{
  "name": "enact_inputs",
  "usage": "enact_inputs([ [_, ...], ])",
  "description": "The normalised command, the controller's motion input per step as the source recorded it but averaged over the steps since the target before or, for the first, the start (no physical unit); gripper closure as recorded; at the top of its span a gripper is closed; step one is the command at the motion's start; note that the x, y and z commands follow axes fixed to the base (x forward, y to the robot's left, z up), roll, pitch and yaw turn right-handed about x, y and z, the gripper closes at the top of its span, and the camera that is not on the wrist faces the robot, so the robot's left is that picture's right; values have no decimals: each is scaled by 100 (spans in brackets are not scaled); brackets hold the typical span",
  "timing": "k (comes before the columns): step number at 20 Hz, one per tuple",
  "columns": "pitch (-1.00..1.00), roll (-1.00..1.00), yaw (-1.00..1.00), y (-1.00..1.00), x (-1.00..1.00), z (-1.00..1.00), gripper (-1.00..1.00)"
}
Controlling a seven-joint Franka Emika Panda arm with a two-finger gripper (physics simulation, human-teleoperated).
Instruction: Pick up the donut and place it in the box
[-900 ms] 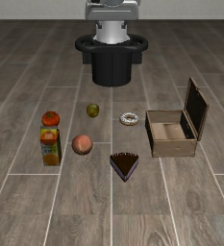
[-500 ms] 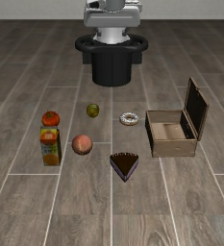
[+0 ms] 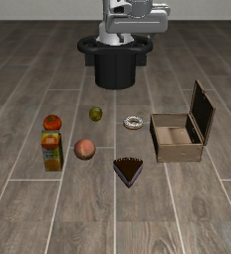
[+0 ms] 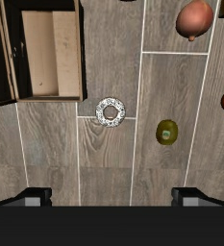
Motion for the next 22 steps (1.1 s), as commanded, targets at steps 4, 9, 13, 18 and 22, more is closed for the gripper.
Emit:
enact_inputs([
  [4, 0, 0, 0, 0, 0, -100, -100],
  [9, 0, 0, 0, 0, 0, -100, -100],
  [13, 0, 0, 0, 0, 0, -100, -100],
  [18, 0, 0, 0, 0, 0, -100, -100],
  [22, 0, 0, 0, 0, 0, -100, -100],
])
